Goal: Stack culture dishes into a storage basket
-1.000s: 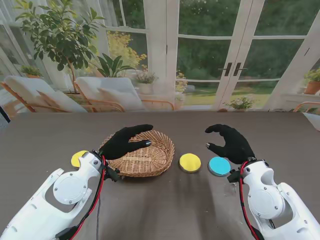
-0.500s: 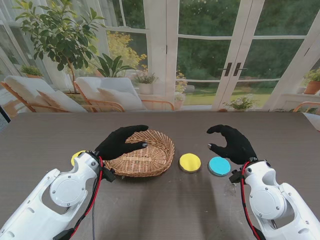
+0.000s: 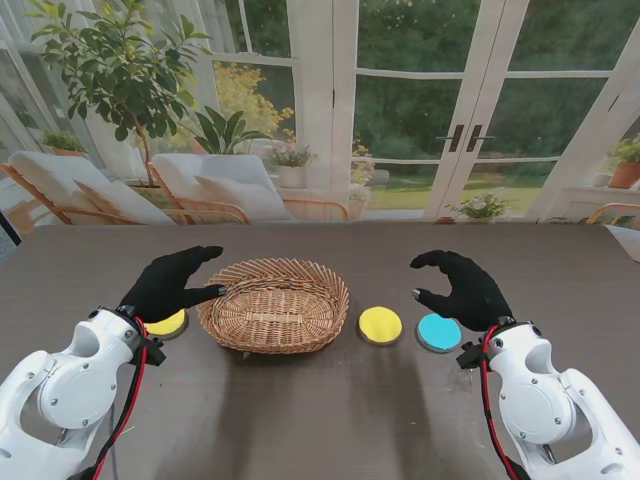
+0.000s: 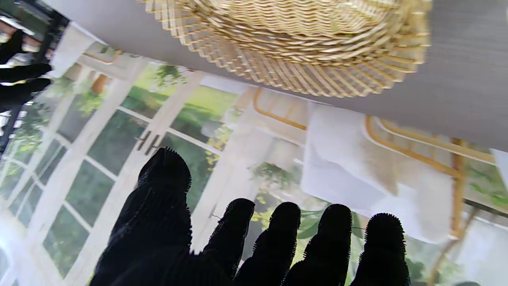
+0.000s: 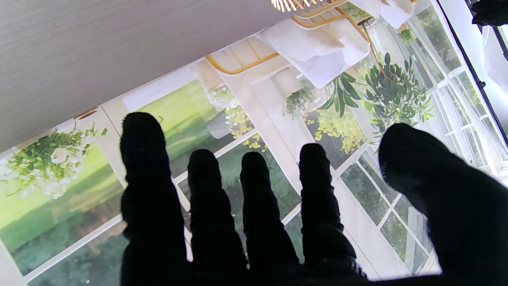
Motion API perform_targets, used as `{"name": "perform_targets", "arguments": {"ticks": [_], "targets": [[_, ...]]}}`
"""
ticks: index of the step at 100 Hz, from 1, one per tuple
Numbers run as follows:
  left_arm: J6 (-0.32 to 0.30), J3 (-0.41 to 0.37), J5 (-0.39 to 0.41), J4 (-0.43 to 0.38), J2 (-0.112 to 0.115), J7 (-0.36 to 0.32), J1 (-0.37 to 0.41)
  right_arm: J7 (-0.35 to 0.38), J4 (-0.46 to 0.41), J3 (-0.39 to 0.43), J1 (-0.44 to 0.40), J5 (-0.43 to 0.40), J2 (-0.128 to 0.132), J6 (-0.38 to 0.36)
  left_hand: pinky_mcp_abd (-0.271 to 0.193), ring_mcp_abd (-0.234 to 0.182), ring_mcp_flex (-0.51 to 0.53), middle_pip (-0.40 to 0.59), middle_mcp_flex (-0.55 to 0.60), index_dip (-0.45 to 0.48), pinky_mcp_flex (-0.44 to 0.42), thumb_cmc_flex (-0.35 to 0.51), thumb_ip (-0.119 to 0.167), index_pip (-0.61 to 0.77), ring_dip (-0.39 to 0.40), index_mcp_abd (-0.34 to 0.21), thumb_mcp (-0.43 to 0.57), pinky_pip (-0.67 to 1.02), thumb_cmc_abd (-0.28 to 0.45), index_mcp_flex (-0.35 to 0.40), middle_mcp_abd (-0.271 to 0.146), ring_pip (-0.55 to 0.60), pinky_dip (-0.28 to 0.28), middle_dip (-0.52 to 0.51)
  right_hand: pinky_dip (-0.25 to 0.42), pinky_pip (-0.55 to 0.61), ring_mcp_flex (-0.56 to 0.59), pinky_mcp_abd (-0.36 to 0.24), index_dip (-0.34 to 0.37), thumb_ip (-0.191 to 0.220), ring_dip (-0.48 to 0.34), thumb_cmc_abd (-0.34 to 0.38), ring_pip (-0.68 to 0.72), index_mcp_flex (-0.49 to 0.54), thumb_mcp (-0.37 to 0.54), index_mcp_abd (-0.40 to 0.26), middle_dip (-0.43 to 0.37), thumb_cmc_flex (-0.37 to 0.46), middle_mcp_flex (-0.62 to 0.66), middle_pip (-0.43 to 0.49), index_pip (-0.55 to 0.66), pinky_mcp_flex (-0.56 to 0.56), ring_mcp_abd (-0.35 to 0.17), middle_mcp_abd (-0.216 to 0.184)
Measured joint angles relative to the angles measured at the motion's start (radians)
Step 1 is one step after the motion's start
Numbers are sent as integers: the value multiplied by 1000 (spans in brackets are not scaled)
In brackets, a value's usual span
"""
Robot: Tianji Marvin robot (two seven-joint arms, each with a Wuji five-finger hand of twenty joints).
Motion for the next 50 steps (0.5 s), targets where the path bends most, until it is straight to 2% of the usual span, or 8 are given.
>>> {"name": "perform_targets", "arguments": {"ticks": [25, 37, 50], "targets": [[33, -9, 44, 116, 7, 22, -26, 14, -1, -10, 1, 1, 1, 6, -16, -26, -49, -31, -91, -14, -27, -16, 0, -20, 10, -13, -4, 0, -11, -62, -21, 7, 12, -19, 0, -6, 0, 0, 0, 0, 0, 0, 0, 0, 0, 0, 0, 0, 0, 0, 0, 0, 0, 0], [55, -9, 99, 157, 12, 15, -43, 17, -3, -11, 1, 0, 2, 11, -25, -39, -59, -24, -118, -19, -38, -23, 0, -25, 9, -24, -7, 0, -11, -76, -30, -1, 13, -27, 0, -7, 0, 0, 0, 0, 0, 0, 0, 0, 0, 0, 0, 0, 0, 0, 0, 0, 0, 0], [80, -9, 113, 187, 20, -15, -59, 24, -5, -12, 1, 0, 3, 15, -29, -51, -89, -25, -131, -21, -53, -60, 0, -29, -1, -33, -7, -1, -11, -88, -39, -15, 13, -31, 1, -8, 0, 0, 0, 0, 0, 0, 0, 0, 0, 0, 0, 0, 0, 0, 0, 0, 0, 0]]}}
